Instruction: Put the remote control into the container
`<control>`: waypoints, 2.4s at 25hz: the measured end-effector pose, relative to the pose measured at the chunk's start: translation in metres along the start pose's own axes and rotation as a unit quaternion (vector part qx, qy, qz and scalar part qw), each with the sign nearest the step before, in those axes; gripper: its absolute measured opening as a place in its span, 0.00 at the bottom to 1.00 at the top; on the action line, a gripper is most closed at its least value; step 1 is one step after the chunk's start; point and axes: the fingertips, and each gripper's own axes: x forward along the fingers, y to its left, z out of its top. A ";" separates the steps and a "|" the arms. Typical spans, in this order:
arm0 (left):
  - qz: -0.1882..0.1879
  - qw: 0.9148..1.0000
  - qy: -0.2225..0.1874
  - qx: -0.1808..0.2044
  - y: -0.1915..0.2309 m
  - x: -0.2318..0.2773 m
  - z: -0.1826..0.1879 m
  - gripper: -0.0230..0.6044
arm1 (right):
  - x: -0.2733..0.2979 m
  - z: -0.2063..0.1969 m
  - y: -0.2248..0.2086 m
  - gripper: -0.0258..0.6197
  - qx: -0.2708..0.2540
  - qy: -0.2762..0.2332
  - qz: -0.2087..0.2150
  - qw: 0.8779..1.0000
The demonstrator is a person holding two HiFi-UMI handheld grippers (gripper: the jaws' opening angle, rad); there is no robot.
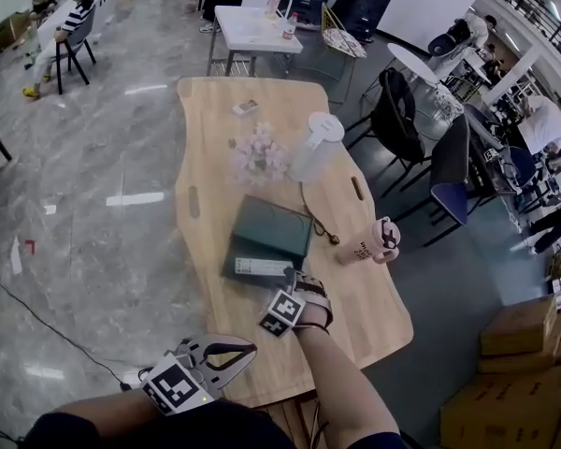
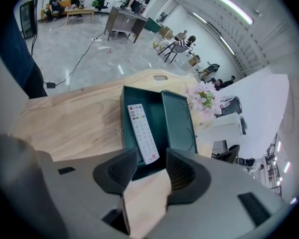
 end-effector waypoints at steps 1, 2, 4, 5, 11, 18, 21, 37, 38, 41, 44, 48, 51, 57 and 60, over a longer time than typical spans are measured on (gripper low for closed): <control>0.000 1.000 0.000 0.001 -0.002 0.001 0.000 0.06 | -0.006 -0.004 0.001 0.32 0.008 -0.002 -0.005 1.000; -0.001 1.000 0.001 0.002 -0.005 0.002 0.000 0.06 | -0.011 -0.008 0.004 0.32 0.016 -0.004 -0.009 1.000; -0.005 1.000 0.003 0.008 -0.010 0.004 -0.003 0.06 | -0.024 -0.014 0.011 0.32 0.028 -0.010 -0.014 0.999; -0.007 1.000 0.003 0.010 -0.012 0.005 -0.003 0.06 | -0.032 -0.014 0.014 0.32 0.032 -0.015 -0.017 0.999; -0.009 1.000 0.002 0.014 -0.021 0.009 0.006 0.06 | -0.085 -0.013 0.033 0.32 0.058 -0.050 -0.030 0.997; -0.007 1.000 -0.006 0.016 -0.022 0.015 0.017 0.06 | -0.122 -0.015 0.043 0.32 0.127 -0.089 -0.038 0.987; -0.011 1.000 -0.003 0.020 -0.027 0.019 0.017 0.06 | -0.139 -0.011 0.046 0.30 0.150 -0.108 -0.035 0.982; -0.018 0.999 0.006 0.037 -0.049 0.009 0.022 0.06 | -0.268 0.023 0.039 0.08 0.378 -0.352 0.016 0.856; -0.018 0.999 0.006 0.037 -0.050 0.008 0.022 0.06 | -0.273 0.023 0.040 0.08 0.391 -0.363 0.022 0.845; -0.019 0.999 0.005 0.040 -0.055 0.005 0.025 0.06 | -0.287 0.020 0.041 0.07 0.431 -0.392 0.041 0.811; -0.024 0.999 0.008 0.040 -0.064 0.002 0.029 0.06 | -0.304 0.014 0.040 0.07 0.468 -0.409 0.047 0.782; -0.030 0.998 0.011 0.048 -0.073 0.000 0.028 0.06 | -0.326 0.013 0.040 0.07 0.478 -0.432 0.036 0.764; -0.033 0.998 0.008 0.052 -0.073 -0.001 0.027 0.06 | -0.336 0.014 0.038 0.07 0.470 -0.441 0.021 0.765; -0.041 0.998 -0.003 0.040 -0.079 0.000 0.037 0.06 | -0.341 0.019 0.045 0.07 0.461 -0.459 0.026 0.759; -0.043 0.998 -0.001 0.041 -0.081 0.000 0.037 0.06 | -0.341 0.019 0.048 0.07 0.462 -0.454 0.030 0.761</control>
